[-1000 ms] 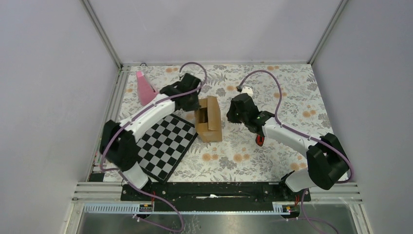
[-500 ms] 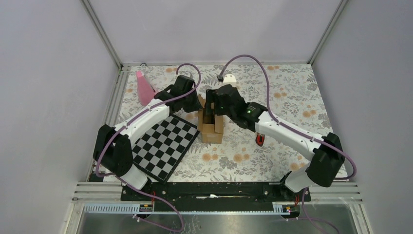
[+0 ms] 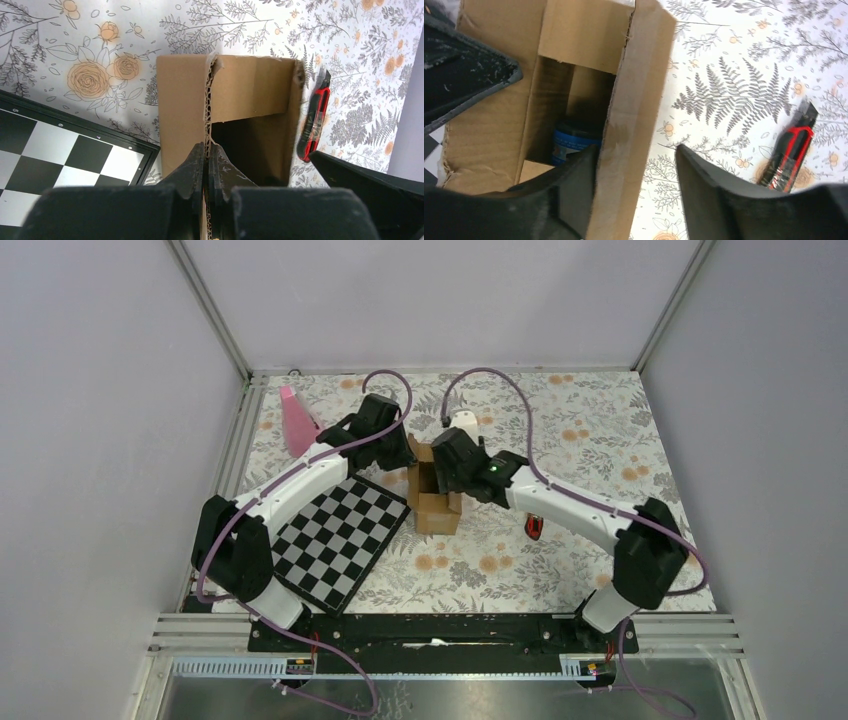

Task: Unpack the express box
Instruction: Open the express box at the center of the board, then pour the product into the express box.

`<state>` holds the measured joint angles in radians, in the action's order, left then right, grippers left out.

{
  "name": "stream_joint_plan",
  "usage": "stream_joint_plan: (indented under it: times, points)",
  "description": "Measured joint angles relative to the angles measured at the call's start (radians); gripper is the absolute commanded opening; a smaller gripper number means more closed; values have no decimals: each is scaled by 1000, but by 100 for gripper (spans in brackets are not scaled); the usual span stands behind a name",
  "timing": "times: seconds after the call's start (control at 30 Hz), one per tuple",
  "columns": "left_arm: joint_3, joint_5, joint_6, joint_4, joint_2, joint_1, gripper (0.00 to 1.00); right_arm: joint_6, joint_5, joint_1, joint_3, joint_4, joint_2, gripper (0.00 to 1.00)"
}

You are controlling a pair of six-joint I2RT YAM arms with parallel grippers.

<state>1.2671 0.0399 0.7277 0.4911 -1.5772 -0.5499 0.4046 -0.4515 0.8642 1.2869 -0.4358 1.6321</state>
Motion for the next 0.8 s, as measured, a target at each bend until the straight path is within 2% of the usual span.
stream_joint_plan:
  times: [0.13,0.27,0.53,0.67,0.8]
  points:
    - [0,6,-4,-2,0,0,0,16,42,-51,-95,37,-127,32]
    - [-22,40,0,-56,9,6,0,65,184,-172,-236,121,-242,19]
    - [-248,187,72,-287,106,84,0,183,416,-297,-454,385,-323,3]
    - [-351,246,124,-443,118,116,0,234,478,-320,-517,482,-319,2]
    - [-449,280,193,-637,118,132,0,260,488,-336,-545,528,-314,4]
